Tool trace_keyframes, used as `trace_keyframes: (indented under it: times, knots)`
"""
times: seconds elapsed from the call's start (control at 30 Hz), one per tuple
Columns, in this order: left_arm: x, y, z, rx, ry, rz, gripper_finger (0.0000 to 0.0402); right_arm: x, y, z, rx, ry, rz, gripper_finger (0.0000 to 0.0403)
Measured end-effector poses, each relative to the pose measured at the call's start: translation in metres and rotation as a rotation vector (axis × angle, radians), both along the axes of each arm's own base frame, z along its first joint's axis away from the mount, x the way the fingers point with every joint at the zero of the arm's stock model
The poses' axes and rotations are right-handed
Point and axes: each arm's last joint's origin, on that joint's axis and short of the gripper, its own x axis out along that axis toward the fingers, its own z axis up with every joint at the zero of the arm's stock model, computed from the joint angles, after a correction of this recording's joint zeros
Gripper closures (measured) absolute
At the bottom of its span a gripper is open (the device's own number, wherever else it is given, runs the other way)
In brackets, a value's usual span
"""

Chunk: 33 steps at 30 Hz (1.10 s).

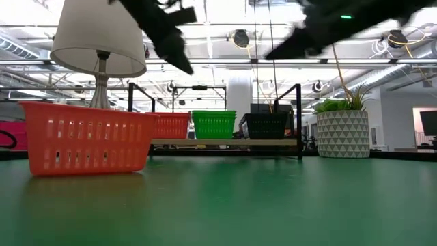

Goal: Stack baskets on shelf by color
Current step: Stack the green bin on the green bin on the shelf

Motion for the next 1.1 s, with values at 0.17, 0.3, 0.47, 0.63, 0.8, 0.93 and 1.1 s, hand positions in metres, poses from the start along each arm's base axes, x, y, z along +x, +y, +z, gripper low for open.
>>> trace_keyframes:
  times: [0.17, 0.3, 0.47, 0.63, 0.8, 0.93, 1.1]
  knots:
    - [-0.032, -0.002, 0.014, 0.019, -0.049, 0.024, 0.0314, 0.046, -0.035, 0.026, -0.097, 0.048, 0.012, 0.0403]
    - [-0.055, -0.002, 0.014, 0.011, -0.080, 0.041, 0.0314, 0.084, -0.075, 0.044, -0.114, 0.083, 0.052, 0.0403]
    - [-0.076, -0.003, 0.008, -0.009, -0.109, 0.069, 0.0314, 0.119, -0.137, 0.042, -0.088, 0.172, 0.100, 0.0403]
    - [-0.085, -0.006, 0.003, -0.020, -0.118, 0.072, 0.0314, 0.140, -0.188, 0.033, -0.037, 0.372, 0.100, 0.0403]
    - [-0.086, -0.008, 0.000, -0.029, -0.110, 0.054, 0.0314, 0.151, -0.211, 0.036, -0.018, 0.566, 0.119, 0.0403]
    - [-0.086, -0.009, 0.000, -0.041, -0.114, 0.035, 0.0314, 0.149, -0.219, 0.036, -0.023, 0.654, 0.147, 0.0403]
    - [-0.086, -0.009, 0.000, -0.050, -0.115, 0.023, 0.0314, 0.142, -0.234, 0.025, -0.010, 0.718, 0.146, 0.0403]
